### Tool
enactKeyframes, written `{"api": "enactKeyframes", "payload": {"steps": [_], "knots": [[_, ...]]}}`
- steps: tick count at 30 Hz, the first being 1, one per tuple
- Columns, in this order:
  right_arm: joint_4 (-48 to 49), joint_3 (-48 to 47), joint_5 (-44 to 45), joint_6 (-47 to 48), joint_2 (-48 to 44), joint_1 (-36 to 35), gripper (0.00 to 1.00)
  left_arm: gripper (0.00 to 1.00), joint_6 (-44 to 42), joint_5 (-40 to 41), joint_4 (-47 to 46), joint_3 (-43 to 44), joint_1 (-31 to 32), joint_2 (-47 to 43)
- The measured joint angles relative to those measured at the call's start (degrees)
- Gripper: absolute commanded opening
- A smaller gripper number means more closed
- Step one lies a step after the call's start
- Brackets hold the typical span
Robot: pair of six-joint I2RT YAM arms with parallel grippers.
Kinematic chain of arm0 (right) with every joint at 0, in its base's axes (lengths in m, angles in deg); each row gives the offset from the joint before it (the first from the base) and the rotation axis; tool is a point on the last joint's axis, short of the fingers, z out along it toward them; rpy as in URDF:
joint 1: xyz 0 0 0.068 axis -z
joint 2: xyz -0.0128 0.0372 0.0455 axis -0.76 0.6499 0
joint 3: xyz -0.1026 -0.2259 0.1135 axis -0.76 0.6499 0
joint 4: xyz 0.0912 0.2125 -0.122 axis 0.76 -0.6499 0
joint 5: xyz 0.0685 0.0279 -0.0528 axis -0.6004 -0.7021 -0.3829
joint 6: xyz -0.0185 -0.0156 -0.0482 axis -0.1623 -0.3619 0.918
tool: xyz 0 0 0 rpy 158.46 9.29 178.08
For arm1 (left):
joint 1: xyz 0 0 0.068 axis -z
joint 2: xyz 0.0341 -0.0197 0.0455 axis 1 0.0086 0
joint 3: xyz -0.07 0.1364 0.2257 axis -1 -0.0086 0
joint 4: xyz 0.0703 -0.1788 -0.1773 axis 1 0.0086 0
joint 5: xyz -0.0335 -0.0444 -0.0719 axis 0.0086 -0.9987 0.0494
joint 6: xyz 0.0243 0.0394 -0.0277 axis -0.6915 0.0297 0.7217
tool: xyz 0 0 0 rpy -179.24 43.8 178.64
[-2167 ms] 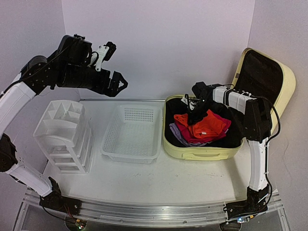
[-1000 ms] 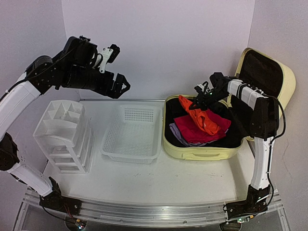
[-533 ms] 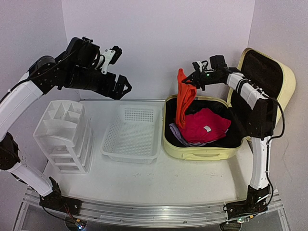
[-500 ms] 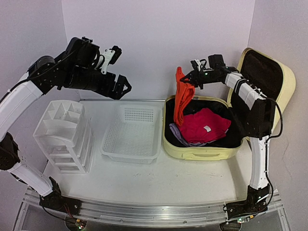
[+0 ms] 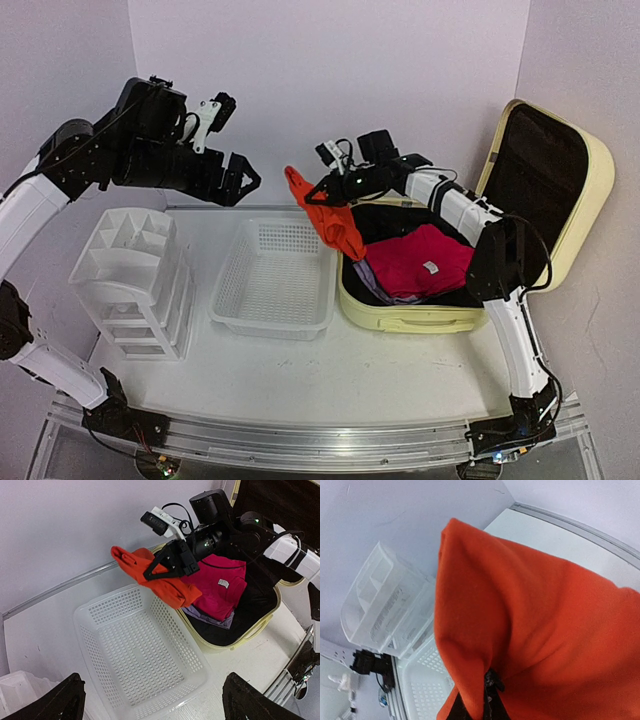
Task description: Open, take out, and arrange the luggage
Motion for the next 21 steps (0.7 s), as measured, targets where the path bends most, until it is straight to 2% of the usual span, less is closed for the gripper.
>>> {"api": "enactKeyframes", "payload": {"steps": [9, 21], "knots": [[-6.6, 1.1, 7.3, 23.1, 0.4, -10.3, 0.0, 0.96, 0.2, 0.0, 0.4, -0.1, 0.0, -0.3], [-13.6, 8.3, 15.3, 48.1, 4.2, -18.2, 0.0, 0.96, 2.2, 0.0, 0.9, -1.2, 0.0, -2.5]]}}
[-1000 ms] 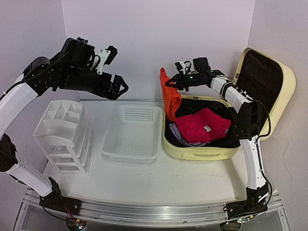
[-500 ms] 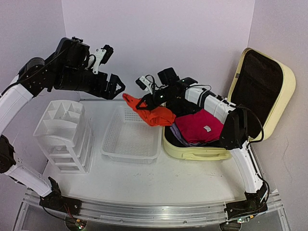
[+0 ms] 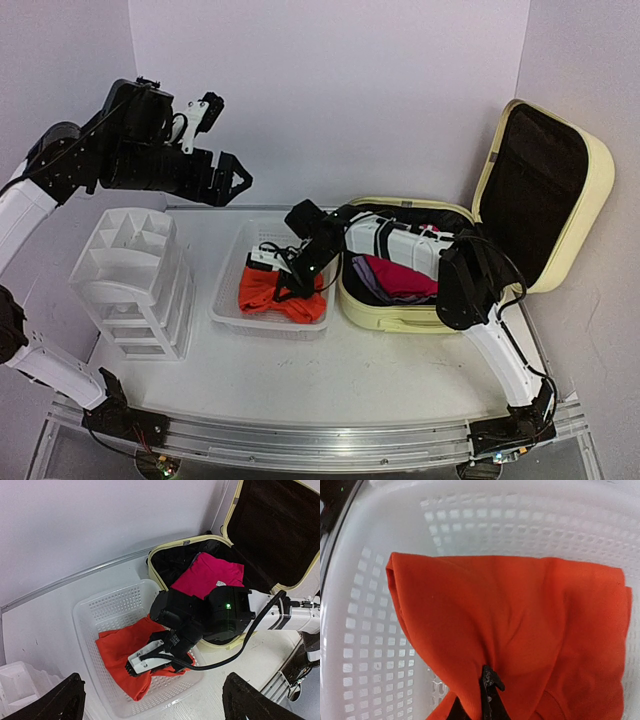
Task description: Open, take out, and arrange the luggage
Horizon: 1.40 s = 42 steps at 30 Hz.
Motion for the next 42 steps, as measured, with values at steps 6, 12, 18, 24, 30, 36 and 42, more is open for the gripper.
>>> {"api": "enactKeyframes", "payload": {"steps": [6, 12, 18, 24, 30, 36, 42], "knots": [[-1.4, 3.6, 3.0, 6.0, 0.1, -1.4, 0.1, 0.96, 0.3, 0.0, 0.0, 0.0, 0.0, -0.1], [-2.1, 4.2, 5.3, 4.9, 0.1, -2.3, 0.64, 0.96, 0.3, -0.1, 0.0, 0.0, 0.0, -0.1], [-3.0, 1.7, 3.1, -7.4, -0.2, -2.4, 0.98, 0.96, 0.3, 0.0, 0.0, 0.0, 0.0, -0.1], [-3.1, 1.7, 2.8, -17.1, -5.7, -2.4, 0.98, 0.96, 0.5, -0.1, 0.0, -1.2, 0.0, -0.1], [-2.8, 1.0, 10.5, -20.0, -10.6, -2.4, 0.92, 0.96, 0.5, -0.2, 0.0, -2.5, 0.0, -0.1], [-2.8, 0.7, 5.2, -19.8, -10.3, -1.7, 0.85, 0.96, 1.0, -1.5, 0.1, -5.5, 0.0, -1.4], [-2.7, 4.2, -4.4, -21.9, -9.9, -2.1, 0.87, 0.96, 3.2, -0.5, 1.0, -8.7, 0.0, -6.4]]}}
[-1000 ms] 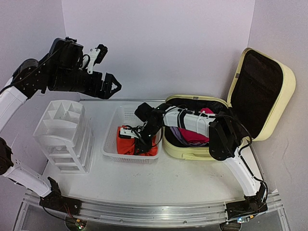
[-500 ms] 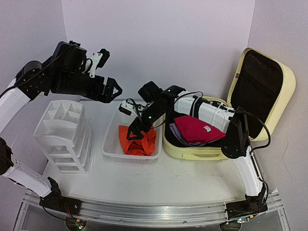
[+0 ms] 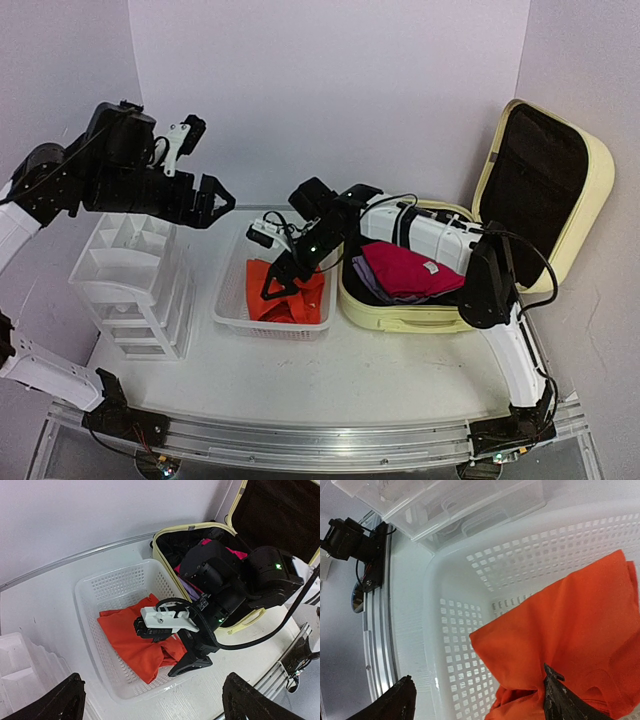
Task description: Open, take out, and arrange the luggage
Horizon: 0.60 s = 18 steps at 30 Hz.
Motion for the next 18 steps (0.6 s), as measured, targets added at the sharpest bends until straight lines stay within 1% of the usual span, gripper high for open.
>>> {"api": "enactKeyframes", "payload": {"steps": [3, 5, 7, 8, 9, 10, 11, 13, 14, 15, 16, 17, 18], "knots": [[0.0, 0.2, -3.1, -1.3, 1.2, -0.1, 0.87, 0.96, 1.7, 0.8, 0.0, -0.6, 0.0, -2.2], [0.0, 0.2, -4.3, -2.6, 1.7, -0.2, 0.88, 0.94, 2.4, 1.2, 0.0, -0.7, 0.0, -2.8], [0.0, 0.2, -3.2, -4.0, 2.0, -0.4, 0.88, 0.92, 3.0, 1.2, 0.0, -0.7, 0.0, -2.5], [0.0, 0.3, -1.8, -4.7, 2.0, -0.4, 0.87, 0.89, 3.3, 1.2, 0.1, -0.7, 0.0, -2.0], [-0.1, 0.3, -0.3, -5.3, 2.0, -0.4, 0.83, 0.86, 3.7, 1.2, 0.1, -0.7, -0.1, -1.3], [-0.1, 0.3, 0.5, -5.8, 2.0, -0.4, 0.79, 0.82, 4.3, 0.9, 0.2, -0.7, -0.4, -0.4], [-0.1, 0.3, 0.5, -6.2, 2.0, -0.3, 0.74, 0.78, 5.0, 0.2, 0.4, -0.7, -1.1, 0.6], [0.0, 0.2, -2.0, -6.6, 2.1, -0.3, 0.56, 0.65, 6.6, -2.8, 0.8, -0.8, -3.6, 2.9], [0.0, 0.2, -4.1, -6.8, 2.1, -0.2, 0.5, 0.59, 7.6, -4.2, 0.9, -1.0, -4.4, 3.8], [0.0, 0.2, -6.2, -7.6, 2.2, 0.0, 0.49, 0.53, 8.2, -7.1, 1.1, -1.5, -8.0, 5.1], [0.0, 0.2, -7.6, -7.8, 2.2, 0.2, 0.49, 0.48, 9.0, -8.7, 1.2, -1.8, -9.8, 6.1], [0.0, 0.2, -8.6, -7.9, 2.2, 0.3, 0.53, 0.44, 9.4, -10.7, 1.4, -2.1, -11.7, 7.5], [0.1, 0.4, -9.4, -8.0, 2.2, 0.3, 0.6, 0.37, 9.6, -12.2, 1.7, -2.1, -13.2, 9.1]]}}
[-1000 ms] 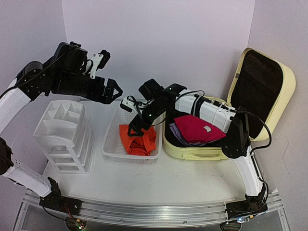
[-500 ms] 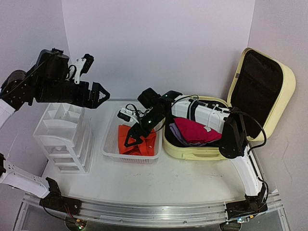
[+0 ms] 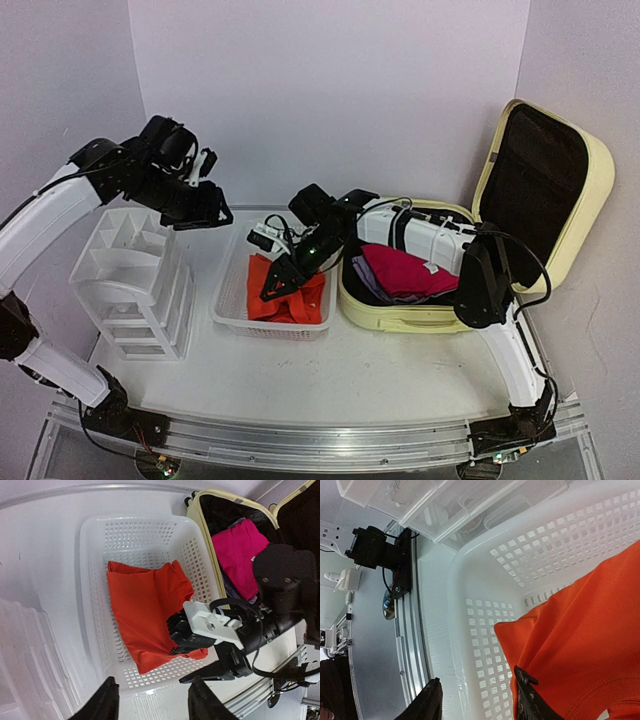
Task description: Open, take out, and arrange the luggage
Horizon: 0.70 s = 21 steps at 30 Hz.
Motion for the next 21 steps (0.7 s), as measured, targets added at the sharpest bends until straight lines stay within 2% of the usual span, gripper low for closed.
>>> {"api": "enactKeyframes", "payload": {"steps": [4, 9, 15, 21], "knots": [[1.2, 3.3, -0.6, 0.0, -0.2, 0.0, 0.72, 0.2, -0.3, -6.2, 0.0, 0.0, -1.8, 7.0], [2.8, 8.0, 2.4, -0.4, -0.2, 0.0, 0.74, 0.0, -0.7, -13.6, 0.2, 1.4, -3.3, 18.0], [5.3, 10.3, 6.6, -1.6, -0.5, 0.8, 0.74, 0.0, -0.2, -20.9, 0.6, 7.3, -7.6, 29.5], [9.6, 13.2, 7.6, -2.3, -1.4, 0.3, 0.75, 0.0, 0.9, -21.9, -1.2, 8.6, -10.0, 31.5]]}}
